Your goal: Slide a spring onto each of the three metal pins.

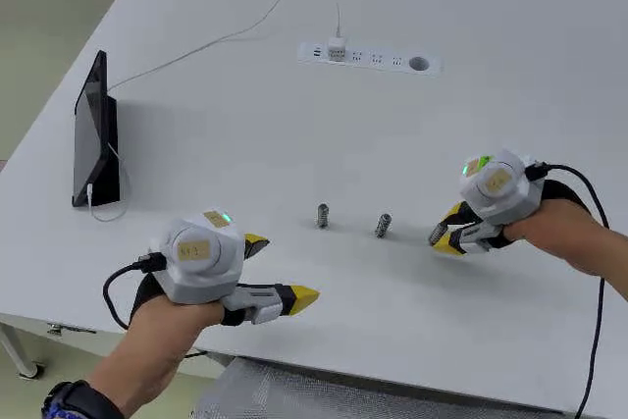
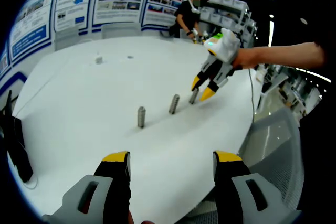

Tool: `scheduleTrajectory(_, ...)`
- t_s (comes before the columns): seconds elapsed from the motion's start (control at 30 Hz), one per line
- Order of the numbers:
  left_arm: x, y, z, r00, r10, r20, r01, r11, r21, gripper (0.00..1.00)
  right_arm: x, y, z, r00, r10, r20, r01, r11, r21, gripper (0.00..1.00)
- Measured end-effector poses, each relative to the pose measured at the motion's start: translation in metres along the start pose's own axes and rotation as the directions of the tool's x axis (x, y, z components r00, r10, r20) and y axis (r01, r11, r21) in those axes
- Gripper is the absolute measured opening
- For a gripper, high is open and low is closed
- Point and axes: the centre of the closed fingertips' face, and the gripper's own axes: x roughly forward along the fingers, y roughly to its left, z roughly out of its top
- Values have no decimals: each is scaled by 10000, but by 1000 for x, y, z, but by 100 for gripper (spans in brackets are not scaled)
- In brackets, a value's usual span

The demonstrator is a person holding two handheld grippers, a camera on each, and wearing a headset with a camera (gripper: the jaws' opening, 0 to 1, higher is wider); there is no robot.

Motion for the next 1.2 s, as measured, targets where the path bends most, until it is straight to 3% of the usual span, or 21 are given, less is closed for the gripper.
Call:
scheduleTrajectory(0.13, -1, 1, 1, 10000, -7, 29, 7, 10000, 40, 65, -7, 2, -10, 9984, -368, 440, 319, 9938, 1065, 40)
scheduleTrajectory(0.3, -1, 1, 4, 10000, -44, 89, 44, 10000, 67, 65, -16, 6, -17, 9894, -902, 1139, 622, 9716, 2284, 43)
scheduleTrajectory(0.5, 1, -3, 8, 9997, -175, 142, 174, 9998, 129, 65, -25, 8, -19, 9665, -1511, 2076, 642, 9249, 3748, 45)
scheduleTrajectory(0.63, 2, -4, 8, 9996, -238, 136, 236, 9996, 175, 65, -29, 12, -17, 9556, -1815, 2320, 717, 9074, 4142, 45)
scheduleTrajectory(0.83, 3, 0, 10, 9997, -141, 219, 138, 9998, 118, 66, -34, 20, -11, 9198, -2394, 3110, 396, 8451, 5332, 55)
scheduleTrajectory(1.0, 3, 6, 12, 9996, -36, 293, 35, 10000, 36, 67, -36, 27, -10, 9075, -2489, 3384, 239, 8348, 5500, 56)
scheduleTrajectory(1.2, 4, 9, 13, 9991, 19, 429, -16, 10000, -65, 67, -42, 36, -1, 8870, -2652, 3781, 72, 8266, 5628, 66)
